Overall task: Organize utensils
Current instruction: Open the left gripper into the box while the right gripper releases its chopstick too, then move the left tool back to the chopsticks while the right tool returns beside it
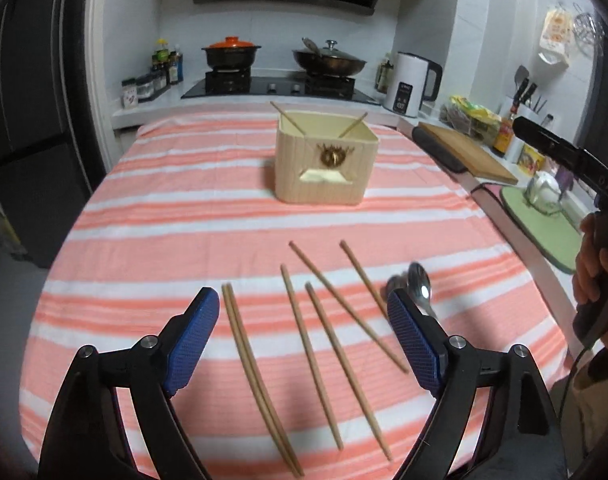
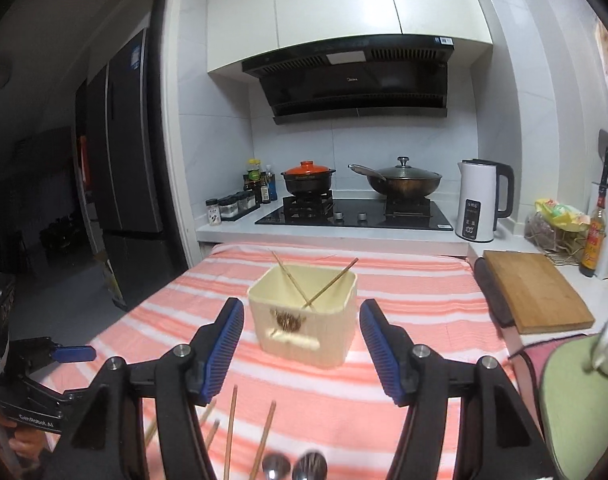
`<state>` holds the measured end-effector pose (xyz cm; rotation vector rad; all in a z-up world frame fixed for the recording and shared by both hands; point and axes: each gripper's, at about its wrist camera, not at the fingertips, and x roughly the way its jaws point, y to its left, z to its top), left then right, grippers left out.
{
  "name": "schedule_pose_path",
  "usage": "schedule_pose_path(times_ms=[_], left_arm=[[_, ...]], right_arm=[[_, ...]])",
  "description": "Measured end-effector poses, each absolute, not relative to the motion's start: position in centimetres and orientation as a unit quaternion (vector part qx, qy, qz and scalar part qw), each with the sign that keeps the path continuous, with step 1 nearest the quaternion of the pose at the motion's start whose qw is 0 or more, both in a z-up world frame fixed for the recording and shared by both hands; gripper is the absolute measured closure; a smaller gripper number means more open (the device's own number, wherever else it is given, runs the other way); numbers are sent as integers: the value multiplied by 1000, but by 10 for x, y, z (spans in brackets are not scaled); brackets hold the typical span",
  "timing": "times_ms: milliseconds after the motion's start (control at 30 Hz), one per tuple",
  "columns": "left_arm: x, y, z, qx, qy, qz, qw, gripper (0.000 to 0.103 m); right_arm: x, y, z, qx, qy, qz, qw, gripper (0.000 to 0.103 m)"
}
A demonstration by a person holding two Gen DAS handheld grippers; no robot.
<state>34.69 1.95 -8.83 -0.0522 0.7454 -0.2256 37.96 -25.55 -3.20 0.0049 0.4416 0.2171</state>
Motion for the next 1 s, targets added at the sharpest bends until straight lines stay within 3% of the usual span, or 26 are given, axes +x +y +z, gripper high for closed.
schedule_pose_path(times_ms=[500,1000], left_arm=[[232,52,-177,-81,412,-62,905,16],[241,48,-207,-54,413,-15,909,17]], right_arm=[[209,-232,-147,-64,296,94,949,41],[202,-226,-202,-45,347,99,931,41]])
